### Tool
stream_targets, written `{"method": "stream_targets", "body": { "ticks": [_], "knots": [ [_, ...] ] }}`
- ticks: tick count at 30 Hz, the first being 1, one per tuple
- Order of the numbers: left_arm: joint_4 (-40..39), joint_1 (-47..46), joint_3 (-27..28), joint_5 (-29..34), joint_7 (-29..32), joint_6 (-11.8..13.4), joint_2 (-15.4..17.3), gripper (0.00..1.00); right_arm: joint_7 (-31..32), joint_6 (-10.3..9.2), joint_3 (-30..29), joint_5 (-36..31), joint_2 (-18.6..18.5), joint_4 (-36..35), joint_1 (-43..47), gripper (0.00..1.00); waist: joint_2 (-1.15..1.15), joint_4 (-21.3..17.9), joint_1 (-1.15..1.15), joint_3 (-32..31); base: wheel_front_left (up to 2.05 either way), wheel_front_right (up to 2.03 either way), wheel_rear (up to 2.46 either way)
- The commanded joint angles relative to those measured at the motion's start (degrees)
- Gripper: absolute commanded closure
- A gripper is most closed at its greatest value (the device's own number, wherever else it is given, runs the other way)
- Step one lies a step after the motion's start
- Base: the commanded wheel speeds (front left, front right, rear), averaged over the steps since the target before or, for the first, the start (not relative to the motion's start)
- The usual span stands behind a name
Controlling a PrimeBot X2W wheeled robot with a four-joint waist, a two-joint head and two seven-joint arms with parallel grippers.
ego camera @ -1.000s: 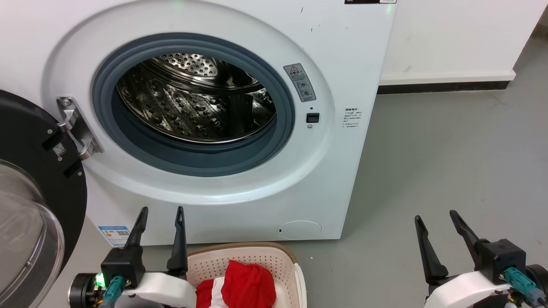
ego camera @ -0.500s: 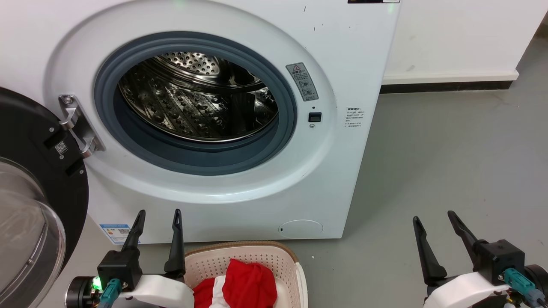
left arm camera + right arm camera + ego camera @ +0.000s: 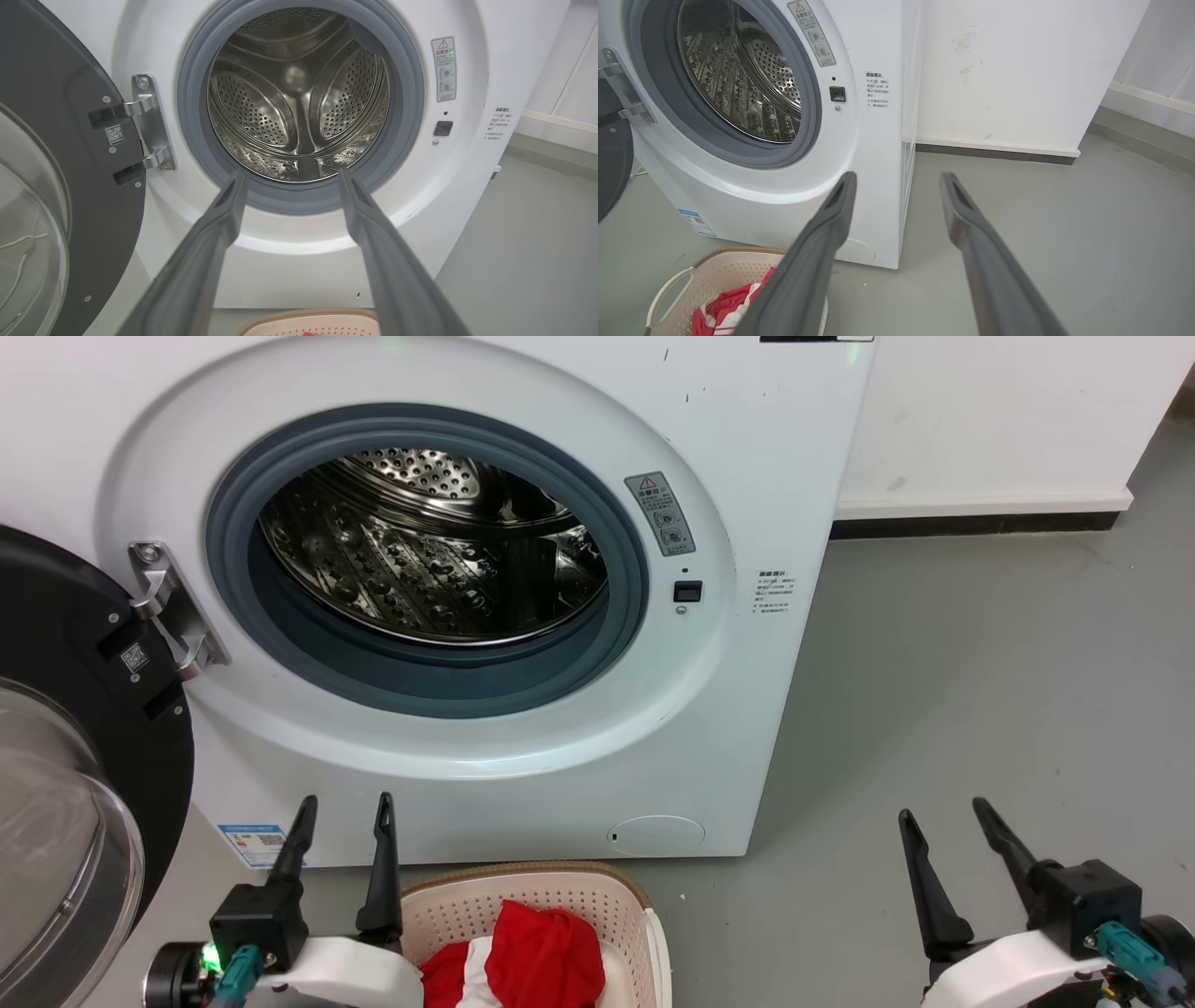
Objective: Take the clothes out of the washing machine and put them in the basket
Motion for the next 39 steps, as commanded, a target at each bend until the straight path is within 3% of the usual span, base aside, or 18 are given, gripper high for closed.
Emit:
{"method": "stream_targets", "body": {
  "ticks": [1, 15, 39],
  "knots": [
    [0.2, 0.0, 0.1, -0.2, 0.0, 0.0, 0.0, 1.00, -0.1, 0.01, 0.0, 0.1, 0.0, 0.2, 0.0, 1.00, 0.00, 0.0, 0.00, 0.0, 0.00, 0.00, 0.00],
    [2.9, -1.8, 2.3, -17.1, 3.7, -2.0, -0.8, 1.00, -0.3, 0.00, 0.0, 19.9, -1.2, 4.3, -2.5, 1.00, 0.00, 0.0, 0.00, 0.1, 0.00, 0.00, 0.00],
    [5.5, -4.0, 4.9, -38.1, 7.9, -4.4, -1.7, 1.00, 0.1, 0.00, -0.8, 43.5, -2.0, 9.4, -5.9, 1.00, 0.00, 0.1, 0.00, 0.3, 0.00, 0.00, 0.00]
  ]
}}
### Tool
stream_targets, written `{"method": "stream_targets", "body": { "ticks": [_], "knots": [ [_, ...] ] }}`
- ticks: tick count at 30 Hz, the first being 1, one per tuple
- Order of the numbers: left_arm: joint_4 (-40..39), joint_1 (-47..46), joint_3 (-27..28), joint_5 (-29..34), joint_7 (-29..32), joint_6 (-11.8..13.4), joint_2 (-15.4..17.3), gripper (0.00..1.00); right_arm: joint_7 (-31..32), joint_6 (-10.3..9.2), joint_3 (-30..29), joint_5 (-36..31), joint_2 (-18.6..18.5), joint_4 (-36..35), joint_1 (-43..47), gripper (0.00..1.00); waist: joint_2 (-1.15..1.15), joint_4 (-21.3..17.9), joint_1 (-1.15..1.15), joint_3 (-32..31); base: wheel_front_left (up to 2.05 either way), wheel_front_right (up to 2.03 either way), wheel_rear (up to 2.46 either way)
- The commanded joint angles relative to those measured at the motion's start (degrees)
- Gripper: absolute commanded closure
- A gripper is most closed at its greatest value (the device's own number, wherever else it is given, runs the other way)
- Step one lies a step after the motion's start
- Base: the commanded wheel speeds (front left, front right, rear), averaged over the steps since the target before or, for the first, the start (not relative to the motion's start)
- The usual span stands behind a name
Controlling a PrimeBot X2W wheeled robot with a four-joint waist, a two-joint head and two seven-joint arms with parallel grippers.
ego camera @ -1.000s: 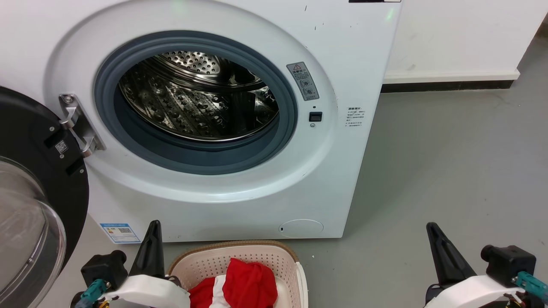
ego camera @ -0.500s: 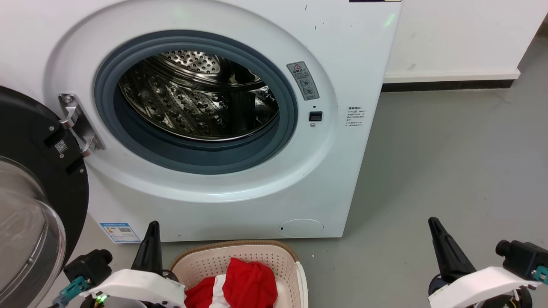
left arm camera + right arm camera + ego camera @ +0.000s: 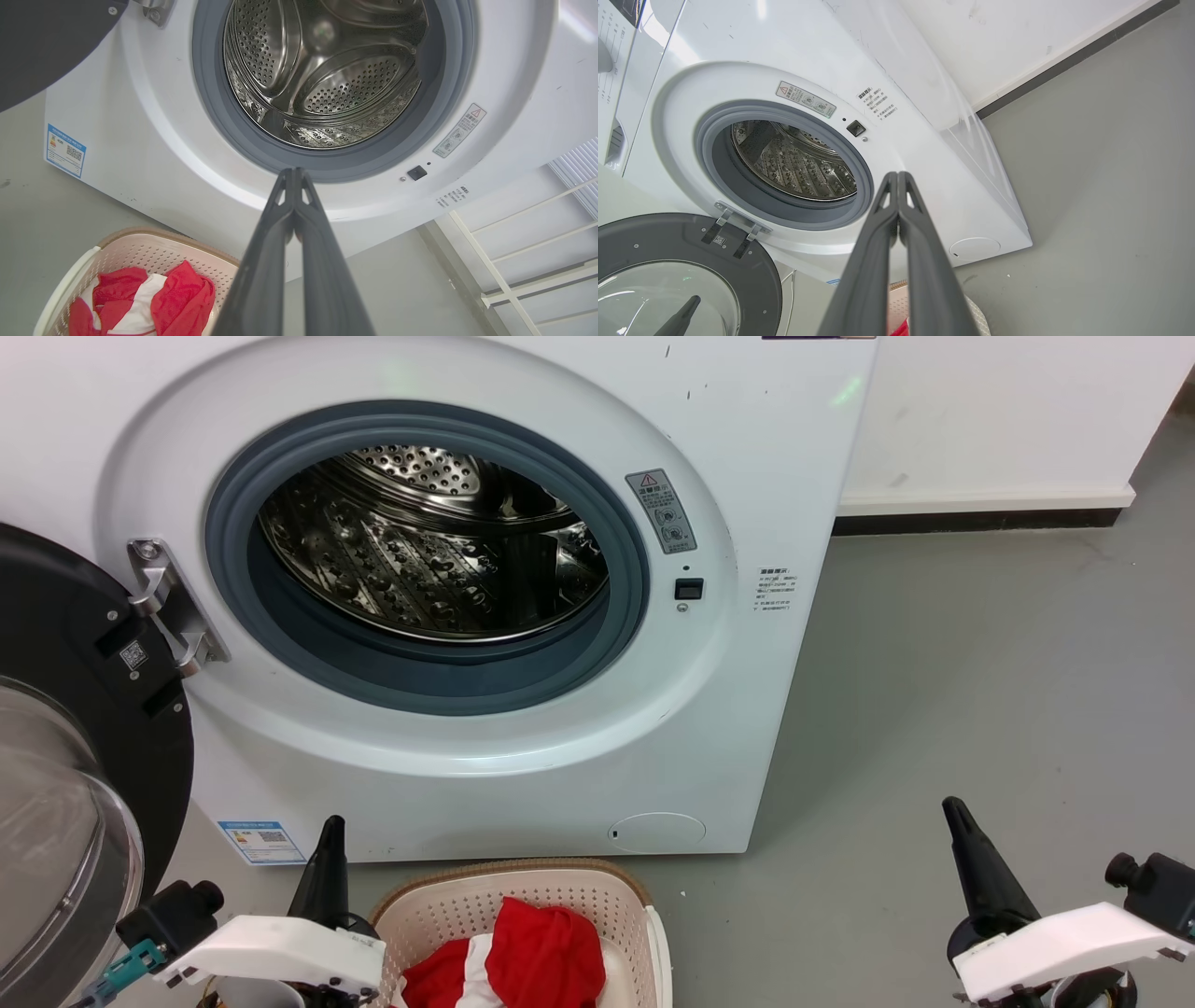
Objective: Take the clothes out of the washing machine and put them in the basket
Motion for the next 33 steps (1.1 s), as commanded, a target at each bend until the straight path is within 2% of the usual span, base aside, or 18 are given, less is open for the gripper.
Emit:
{"method": "stream_targets", "body": {
  "ticks": [1, 33],
  "knots": [
    [-0.3, -1.8, 0.5, -2.3, 0.4, -0.4, 0.0, 1.00, 0.1, 0.00, -0.3, 2.7, -0.4, 0.0, -1.9, 1.00, 0.00, 0.0, 0.00, 0.0, 0.00, 0.00, 0.00],
    [2.4, -3.9, 3.1, -22.5, 4.6, -2.8, -0.9, 1.00, 1.1, -0.01, -1.9, 24.8, -0.6, 5.0, -5.0, 1.00, 0.00, 0.1, 0.00, 0.2, 0.00, 0.00, 0.00]
  ]
}}
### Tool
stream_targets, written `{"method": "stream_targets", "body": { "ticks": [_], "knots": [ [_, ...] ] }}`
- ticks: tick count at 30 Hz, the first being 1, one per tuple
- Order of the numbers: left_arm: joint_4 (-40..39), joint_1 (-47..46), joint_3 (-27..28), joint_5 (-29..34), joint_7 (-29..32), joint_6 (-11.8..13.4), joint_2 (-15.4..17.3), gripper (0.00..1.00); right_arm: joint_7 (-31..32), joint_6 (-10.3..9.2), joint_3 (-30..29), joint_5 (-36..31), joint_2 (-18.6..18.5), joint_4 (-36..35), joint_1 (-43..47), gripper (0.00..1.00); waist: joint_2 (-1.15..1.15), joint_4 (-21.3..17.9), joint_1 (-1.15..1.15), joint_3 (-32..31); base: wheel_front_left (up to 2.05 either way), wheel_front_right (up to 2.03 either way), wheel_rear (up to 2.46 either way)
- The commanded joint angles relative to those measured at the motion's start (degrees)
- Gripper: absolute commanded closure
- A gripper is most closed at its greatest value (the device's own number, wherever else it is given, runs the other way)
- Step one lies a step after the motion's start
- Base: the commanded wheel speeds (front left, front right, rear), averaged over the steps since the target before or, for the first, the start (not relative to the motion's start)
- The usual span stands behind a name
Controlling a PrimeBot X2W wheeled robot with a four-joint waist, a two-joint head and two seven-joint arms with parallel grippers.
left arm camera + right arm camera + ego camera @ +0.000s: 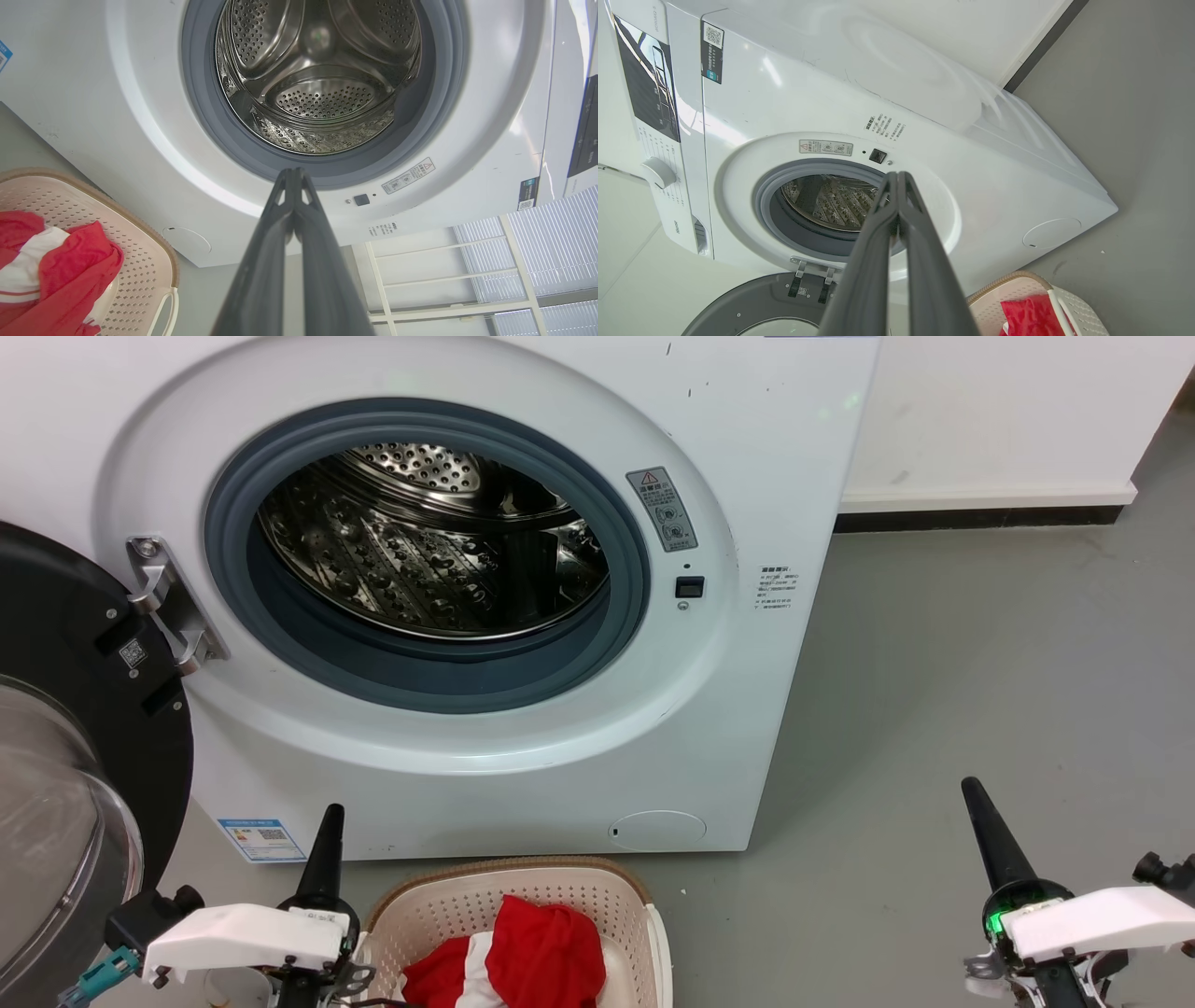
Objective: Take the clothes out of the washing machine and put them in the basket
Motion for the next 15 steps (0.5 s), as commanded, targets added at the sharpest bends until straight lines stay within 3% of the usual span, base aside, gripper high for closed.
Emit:
{"method": "stream_targets", "body": {
  "ticks": [1, 15],
  "knots": [
    [-0.2, -1.5, 0.3, -1.4, 0.4, -0.4, 0.1, 1.00, 0.1, 0.00, -0.2, 1.6, -0.2, 0.1, -1.6, 1.00, 0.00, 0.0, 0.00, 0.0, 0.00, 0.00, 0.00],
    [0.8, -2.2, 1.3, -8.8, 1.9, -1.2, -0.2, 1.00, 0.6, -0.01, -1.0, 9.5, -0.1, 1.9, -2.8, 1.00, 0.00, 0.0, 0.00, 0.1, 0.00, 0.00, 0.00]
  ]
}}
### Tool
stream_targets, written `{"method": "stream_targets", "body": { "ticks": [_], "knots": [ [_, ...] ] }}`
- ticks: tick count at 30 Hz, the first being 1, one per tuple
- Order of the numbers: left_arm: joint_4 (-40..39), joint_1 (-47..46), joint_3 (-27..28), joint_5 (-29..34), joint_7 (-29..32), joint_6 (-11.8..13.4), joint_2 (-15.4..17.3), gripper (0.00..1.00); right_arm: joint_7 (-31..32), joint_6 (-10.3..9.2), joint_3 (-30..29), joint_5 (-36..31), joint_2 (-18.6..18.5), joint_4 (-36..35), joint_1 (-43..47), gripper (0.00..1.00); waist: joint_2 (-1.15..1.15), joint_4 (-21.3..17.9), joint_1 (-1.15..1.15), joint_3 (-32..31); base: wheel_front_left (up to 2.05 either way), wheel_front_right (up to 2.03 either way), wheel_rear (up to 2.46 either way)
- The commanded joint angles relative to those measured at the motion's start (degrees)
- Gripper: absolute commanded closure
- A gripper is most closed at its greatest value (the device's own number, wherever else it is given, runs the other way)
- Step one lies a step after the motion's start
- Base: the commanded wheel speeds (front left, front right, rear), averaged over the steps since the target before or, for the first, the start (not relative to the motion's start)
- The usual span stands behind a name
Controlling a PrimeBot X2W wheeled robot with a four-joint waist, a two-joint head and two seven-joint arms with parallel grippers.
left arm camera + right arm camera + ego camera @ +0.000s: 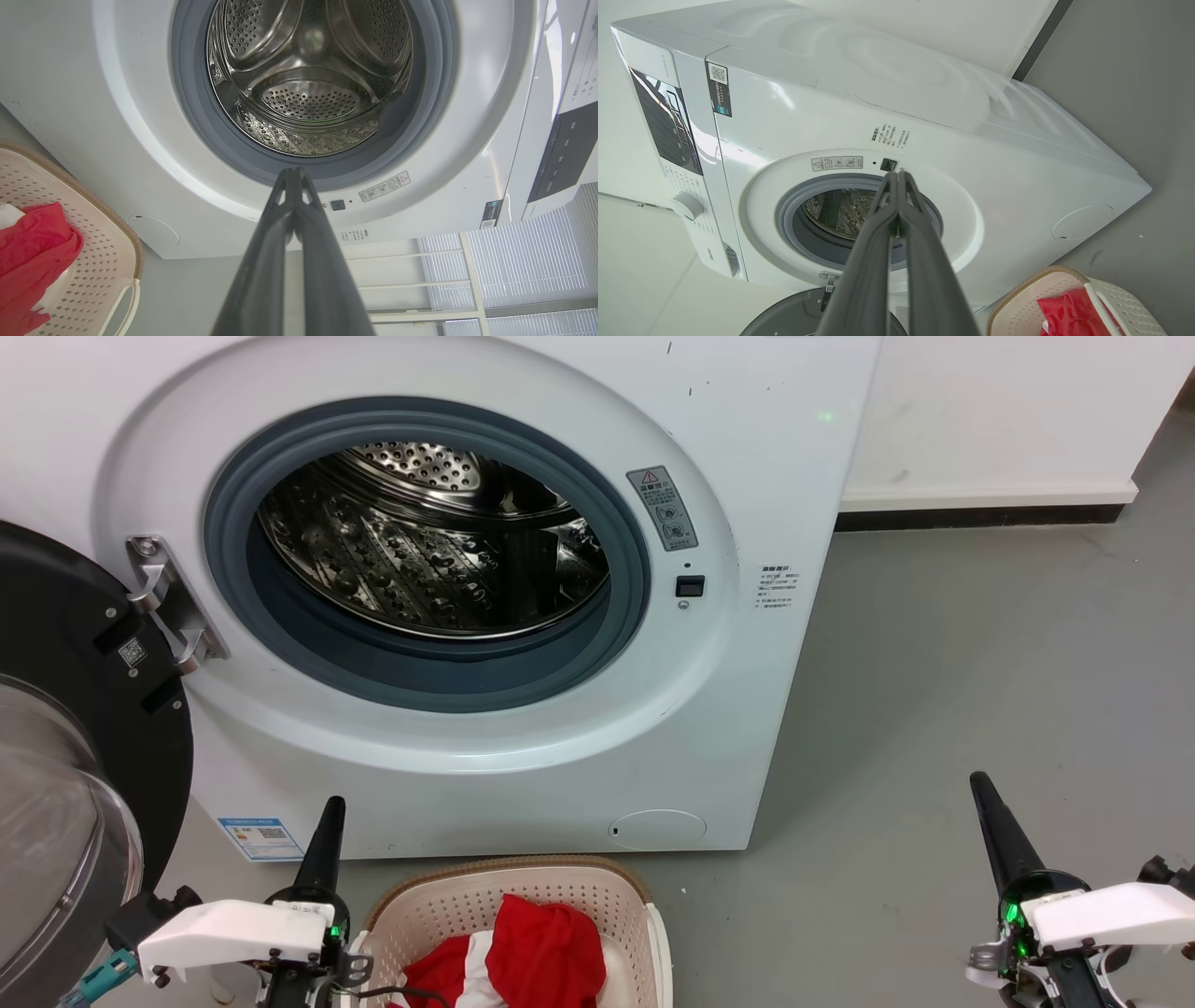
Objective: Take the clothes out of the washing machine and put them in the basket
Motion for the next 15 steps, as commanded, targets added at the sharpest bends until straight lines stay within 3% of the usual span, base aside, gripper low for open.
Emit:
{"method": "stream_targets", "body": {
  "ticks": [1, 15],
  "knots": [
    [-0.1, -1.2, 0.4, -1.4, 0.4, -0.3, 0.1, 1.00, 0.2, -0.01, -0.2, 1.5, -0.1, 0.2, -1.7, 1.00, 0.00, 0.0, 0.00, 0.0, 0.00, 0.00, 0.00],
    [0.9, -1.7, 1.2, -7.9, 1.7, -1.1, -0.3, 1.00, 0.8, -0.01, -1.0, 8.4, 0.0, 1.8, -2.7, 1.00, 0.00, 0.0, -0.01, 0.1, 0.00, 0.00, 0.00]
  ]
}}
